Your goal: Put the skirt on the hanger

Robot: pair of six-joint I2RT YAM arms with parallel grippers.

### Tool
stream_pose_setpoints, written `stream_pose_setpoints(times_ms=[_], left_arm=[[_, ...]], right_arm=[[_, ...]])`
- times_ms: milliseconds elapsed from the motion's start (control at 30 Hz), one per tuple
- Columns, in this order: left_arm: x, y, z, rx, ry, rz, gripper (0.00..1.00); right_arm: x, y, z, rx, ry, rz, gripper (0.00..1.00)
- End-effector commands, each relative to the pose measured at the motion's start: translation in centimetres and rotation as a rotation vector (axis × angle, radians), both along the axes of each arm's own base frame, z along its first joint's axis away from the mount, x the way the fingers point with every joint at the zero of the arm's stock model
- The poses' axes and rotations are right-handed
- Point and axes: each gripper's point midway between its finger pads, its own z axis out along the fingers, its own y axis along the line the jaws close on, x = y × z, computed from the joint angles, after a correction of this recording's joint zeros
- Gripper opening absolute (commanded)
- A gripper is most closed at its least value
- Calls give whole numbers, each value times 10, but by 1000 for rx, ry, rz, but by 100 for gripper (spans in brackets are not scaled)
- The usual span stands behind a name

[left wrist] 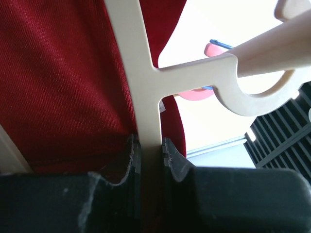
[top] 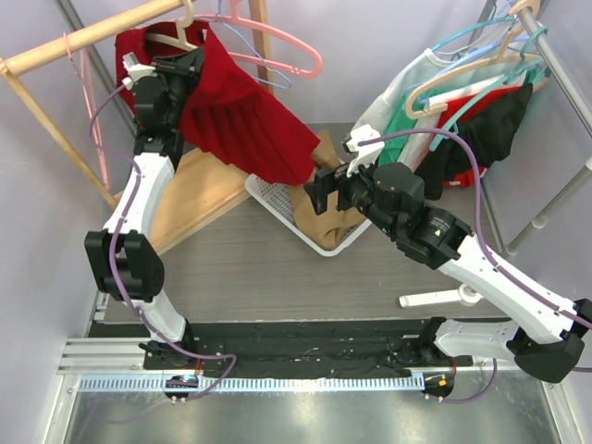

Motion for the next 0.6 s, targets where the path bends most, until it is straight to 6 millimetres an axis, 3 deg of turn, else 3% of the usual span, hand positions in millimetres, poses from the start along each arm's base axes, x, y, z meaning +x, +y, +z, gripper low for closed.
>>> stream_pose_setpoints(times_ms=[0,33,133,200,400,567], left_arm=[[-45,9,58,22,-161,31,22],[-47,6,55,33,-152,26,37],[-58,3,58,68,-154,11,56],[-68,2,64,87,-159,11,64],[-87,4,61,189,-110,68,72],[-106,5,64,281,-92,114,73]], right_arm=[[2,-5,16,47,-28,-21,99],[2,-6,17,51,-29,-25,99],[4,-7,17,62,-20,-39,100],[6,-7,17,67,-16,-46,100],[6,-8,15,82,-2,-55,100],[7,-12,11,95,10,-80,100]])
